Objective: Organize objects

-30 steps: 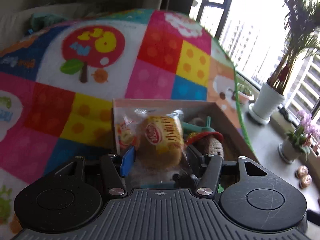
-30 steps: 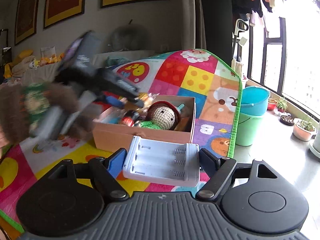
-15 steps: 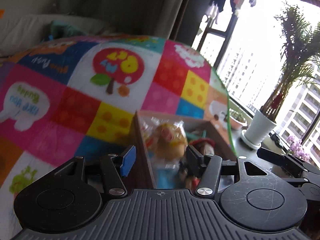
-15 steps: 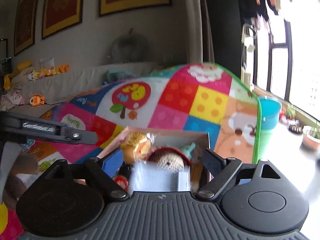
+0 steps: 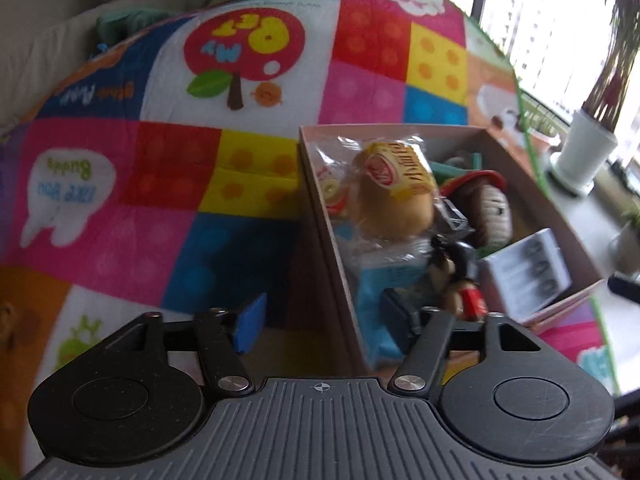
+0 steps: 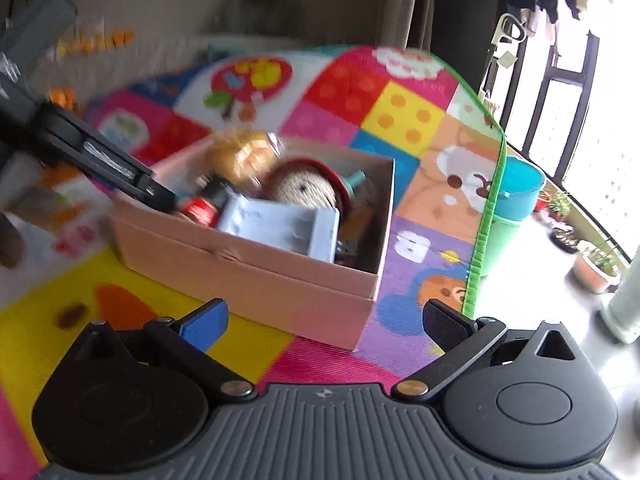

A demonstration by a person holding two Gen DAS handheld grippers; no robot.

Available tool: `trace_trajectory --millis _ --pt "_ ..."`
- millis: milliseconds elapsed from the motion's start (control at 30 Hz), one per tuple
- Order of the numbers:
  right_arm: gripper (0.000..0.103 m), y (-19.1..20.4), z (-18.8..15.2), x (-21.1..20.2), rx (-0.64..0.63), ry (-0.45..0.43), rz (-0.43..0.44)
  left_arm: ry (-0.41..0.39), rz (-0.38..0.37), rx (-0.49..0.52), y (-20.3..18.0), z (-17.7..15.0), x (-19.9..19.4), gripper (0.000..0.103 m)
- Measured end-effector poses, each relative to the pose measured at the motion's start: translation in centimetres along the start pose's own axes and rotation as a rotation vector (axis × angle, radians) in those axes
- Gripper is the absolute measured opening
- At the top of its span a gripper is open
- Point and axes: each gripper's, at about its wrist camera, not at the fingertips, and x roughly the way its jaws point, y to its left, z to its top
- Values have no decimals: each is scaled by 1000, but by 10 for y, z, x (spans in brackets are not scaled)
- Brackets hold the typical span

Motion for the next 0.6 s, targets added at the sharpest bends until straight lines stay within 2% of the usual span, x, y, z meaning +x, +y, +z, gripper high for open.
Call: trace_trajectory --millis 33,67,133,200,333,433,600 --pt "103 0 2 7 10 5 -16 4 46 15 1 2 -1 71" --pt "103 0 4 12 15 6 -19 4 73 32 5 2 -3 76" --pt "103 2 11 18 23 15 43 10 83 31 16 -1 -6 82" --pt "103 12 20 21 6 5 74 7 98 -3 33 -8 -8 84" --pt "103 55 44 30 -118 -36 98 -16 116 -112 76 -17 -7 91" --pt "103 84 59 42 -196 -58 110 -41 137 -192 113 -17 4 101" --pt "103 109 70 57 -275 -61 71 -73 71 -285 150 -6 14 103"
